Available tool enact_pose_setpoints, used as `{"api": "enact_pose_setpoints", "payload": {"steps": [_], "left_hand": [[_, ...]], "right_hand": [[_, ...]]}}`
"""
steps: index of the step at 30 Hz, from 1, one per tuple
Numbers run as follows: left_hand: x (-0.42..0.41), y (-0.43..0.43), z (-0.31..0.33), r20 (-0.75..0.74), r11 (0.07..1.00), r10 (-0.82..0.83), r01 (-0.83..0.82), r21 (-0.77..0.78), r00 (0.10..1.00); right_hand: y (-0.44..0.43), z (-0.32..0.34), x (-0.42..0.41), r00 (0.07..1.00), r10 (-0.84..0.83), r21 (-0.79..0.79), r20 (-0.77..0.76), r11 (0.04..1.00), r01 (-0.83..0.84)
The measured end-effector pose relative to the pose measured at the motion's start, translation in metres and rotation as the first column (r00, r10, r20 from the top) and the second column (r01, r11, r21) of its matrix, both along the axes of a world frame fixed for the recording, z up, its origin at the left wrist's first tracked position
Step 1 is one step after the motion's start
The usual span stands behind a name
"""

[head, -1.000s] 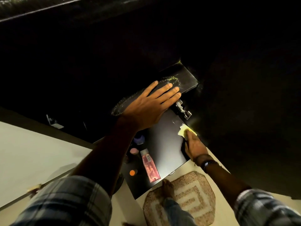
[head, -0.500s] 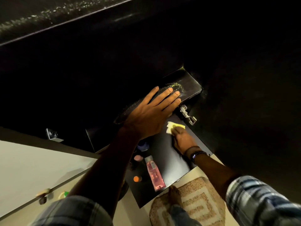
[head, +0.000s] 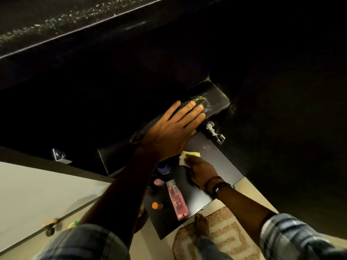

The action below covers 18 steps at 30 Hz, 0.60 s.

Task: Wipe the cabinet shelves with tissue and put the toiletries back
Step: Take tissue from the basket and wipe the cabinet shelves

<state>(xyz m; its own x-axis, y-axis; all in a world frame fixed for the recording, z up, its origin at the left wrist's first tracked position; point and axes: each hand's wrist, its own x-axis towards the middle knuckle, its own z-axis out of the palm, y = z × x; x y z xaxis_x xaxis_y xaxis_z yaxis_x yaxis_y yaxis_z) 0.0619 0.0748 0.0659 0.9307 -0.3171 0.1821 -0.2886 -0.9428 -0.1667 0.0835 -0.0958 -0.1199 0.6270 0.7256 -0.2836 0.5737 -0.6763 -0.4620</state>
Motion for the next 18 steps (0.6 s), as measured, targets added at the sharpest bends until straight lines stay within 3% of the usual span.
{"api": "enact_pose_setpoints", "payload": {"steps": [3,8,14,18], "left_hand": [[0.000,-0.002,0.000,0.017,1.000,-0.019,0.019,-0.001,1.000],[0.001,0.001,-0.001,-0.014,1.000,-0.015,0.016,0.013,1.000],[0.001,0.002,0.001,-0.015,0.999,-0.002,0.003,0.032,1.000],[0.001,0.000,-0.001,-0.028,0.999,-0.011,0.012,0.047,1.000]], "right_hand": [[-0.016,-0.008,0.033,0.975,-0.162,-0.024,0.153,0.986,0.168],[0.043,-0.012,0.086,0.986,-0.150,-0.082,0.065,0.984,0.155],[0.028,-0.008,0.001,0.996,-0.028,-0.041,-0.084,0.999,0.025],[-0.055,0.000,-0.062,0.990,0.136,0.028,0.030,0.990,-0.137]]}}
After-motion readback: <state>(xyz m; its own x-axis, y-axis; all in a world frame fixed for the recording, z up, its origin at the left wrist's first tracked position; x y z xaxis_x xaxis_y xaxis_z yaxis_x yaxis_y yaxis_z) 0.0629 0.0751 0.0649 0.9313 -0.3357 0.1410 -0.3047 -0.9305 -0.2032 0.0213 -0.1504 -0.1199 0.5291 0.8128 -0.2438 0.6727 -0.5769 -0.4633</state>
